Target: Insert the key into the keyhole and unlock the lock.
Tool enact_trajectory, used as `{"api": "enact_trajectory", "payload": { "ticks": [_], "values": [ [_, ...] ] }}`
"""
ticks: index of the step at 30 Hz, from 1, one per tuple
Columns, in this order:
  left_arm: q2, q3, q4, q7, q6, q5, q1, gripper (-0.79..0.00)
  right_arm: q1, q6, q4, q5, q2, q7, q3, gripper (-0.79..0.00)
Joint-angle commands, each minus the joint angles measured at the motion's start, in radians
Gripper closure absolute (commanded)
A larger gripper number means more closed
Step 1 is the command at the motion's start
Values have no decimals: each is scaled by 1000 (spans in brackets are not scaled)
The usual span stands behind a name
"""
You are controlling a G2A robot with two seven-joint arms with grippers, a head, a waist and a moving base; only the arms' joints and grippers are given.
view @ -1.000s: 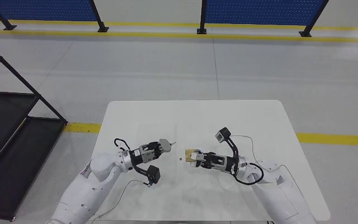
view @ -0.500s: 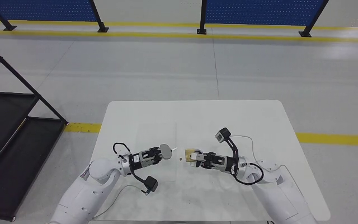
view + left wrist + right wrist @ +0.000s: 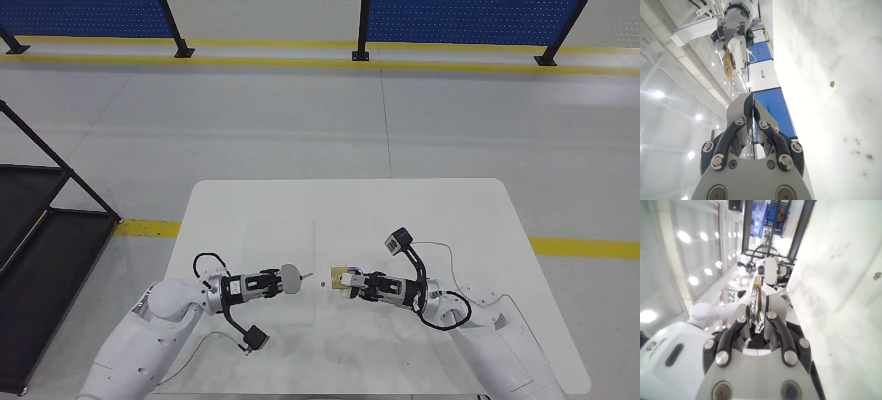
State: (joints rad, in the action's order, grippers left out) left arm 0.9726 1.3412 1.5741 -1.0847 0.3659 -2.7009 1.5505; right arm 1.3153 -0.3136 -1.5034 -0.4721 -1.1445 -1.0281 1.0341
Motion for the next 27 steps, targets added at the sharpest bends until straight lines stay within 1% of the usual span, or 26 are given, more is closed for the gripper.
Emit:
{"api": "enact_trajectory", "payload": {
  "ticks": [1,4,7,10,15,17,23,27],
  "values": [
    [-5,6,-8,-58,24,0,-6,0,0,0,0,0,0,0,0,0],
    [-9,8,-15,-110,52,5,-15,0,0,0,0,0,0,0,0,0],
    [-12,9,-19,-144,60,21,-26,0,0,0,0,0,0,0,0,0],
    [-13,5,-25,-145,53,40,-38,0,0,0,0,0,0,0,0,0],
    [-12,-19,-52,-192,44,98,-66,0,0,0,0,0,0,0,0,0],
    [-12,-29,-56,-208,45,106,-75,0,3,5,-12,22,1,11,0,0],
    [-14,-46,-59,-233,69,100,-85,0,5,14,-33,47,13,-50,25,0],
    [-16,-53,-68,-246,87,116,-85,0,9,24,-41,56,18,-62,33,0]
  ]
}}
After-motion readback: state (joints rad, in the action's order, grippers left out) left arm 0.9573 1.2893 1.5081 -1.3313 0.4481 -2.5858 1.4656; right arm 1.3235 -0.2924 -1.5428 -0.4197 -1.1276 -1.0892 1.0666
